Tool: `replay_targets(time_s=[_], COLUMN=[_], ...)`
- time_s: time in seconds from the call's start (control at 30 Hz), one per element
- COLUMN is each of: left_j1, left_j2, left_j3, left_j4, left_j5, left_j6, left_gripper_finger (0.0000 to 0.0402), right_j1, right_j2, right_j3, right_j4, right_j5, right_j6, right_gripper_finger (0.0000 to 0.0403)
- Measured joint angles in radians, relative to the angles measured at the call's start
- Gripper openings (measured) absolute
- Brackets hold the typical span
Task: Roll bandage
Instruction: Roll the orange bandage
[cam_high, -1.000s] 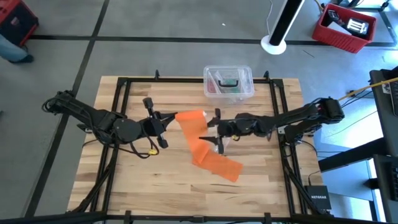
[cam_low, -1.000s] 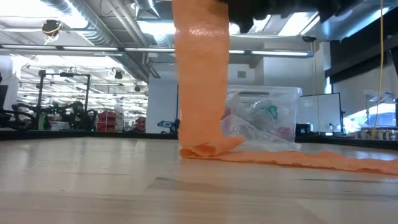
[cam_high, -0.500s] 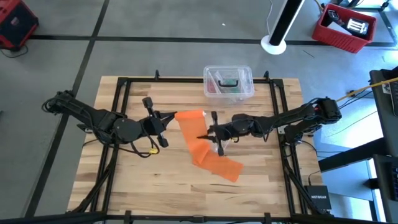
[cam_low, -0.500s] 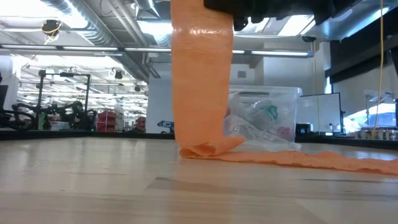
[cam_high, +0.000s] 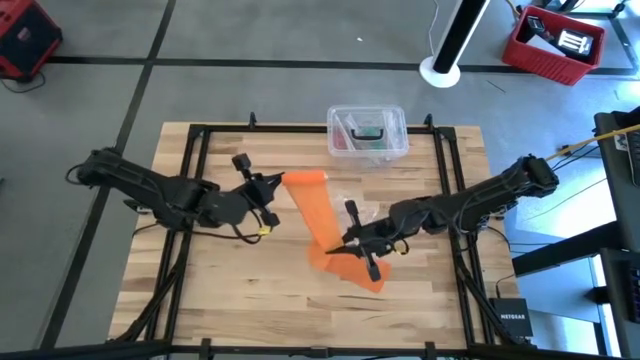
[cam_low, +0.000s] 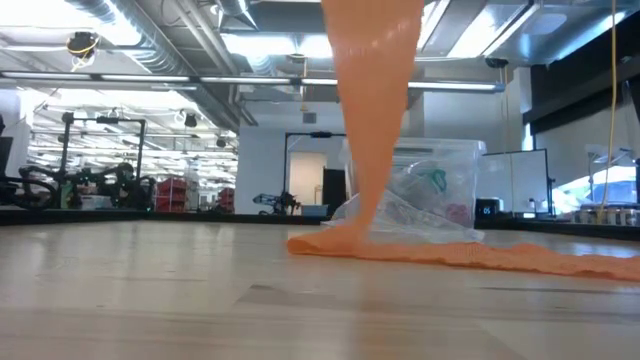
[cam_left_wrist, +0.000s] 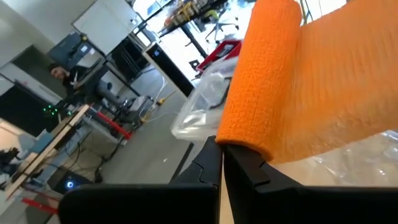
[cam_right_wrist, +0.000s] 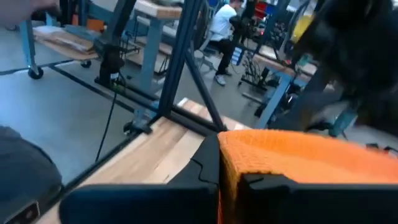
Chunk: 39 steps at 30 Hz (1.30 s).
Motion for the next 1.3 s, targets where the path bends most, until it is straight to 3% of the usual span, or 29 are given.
replay_targets(time_s=[0.23, 0.43, 0.73, 1.13, 1.3], left_j1=[-0.014, -0.038, -0.093, -0.159, -0.156], left_j2=[0.104, 0.193, 0.3, 0.343, 0.345], left_j3=[0.0, 0.0, 0.0, 0.0, 0.0], left_j4=[0.043, 0.08, 0.112, 0.103, 0.102], left_j5=[-0.004, -0.007, -0.017, -0.108, -0.106], left_j6=[-0.011, 0.01, 0.115, 0.151, 0.134], left_gripper_finger=[0.0, 0.0, 0.0, 0.0, 0.0], right_j1=[-0.002, -0.023, -0.168, -0.337, -0.37], right_j2=[0.001, 0.002, 0.005, 0.018, 0.064], right_j3=[0.082, 0.127, 0.135, 0.134, 0.135], right_j4=[0.0, 0.0, -0.012, -0.247, -0.272], right_j5=[0.008, 0.105, 0.075, 0.031, -0.018], right_j6=[0.01, 0.066, 0.313, 0.496, 0.533], right_gripper_finger=[0.0004, 0.0009, 0.0005, 0.0018, 0.0064])
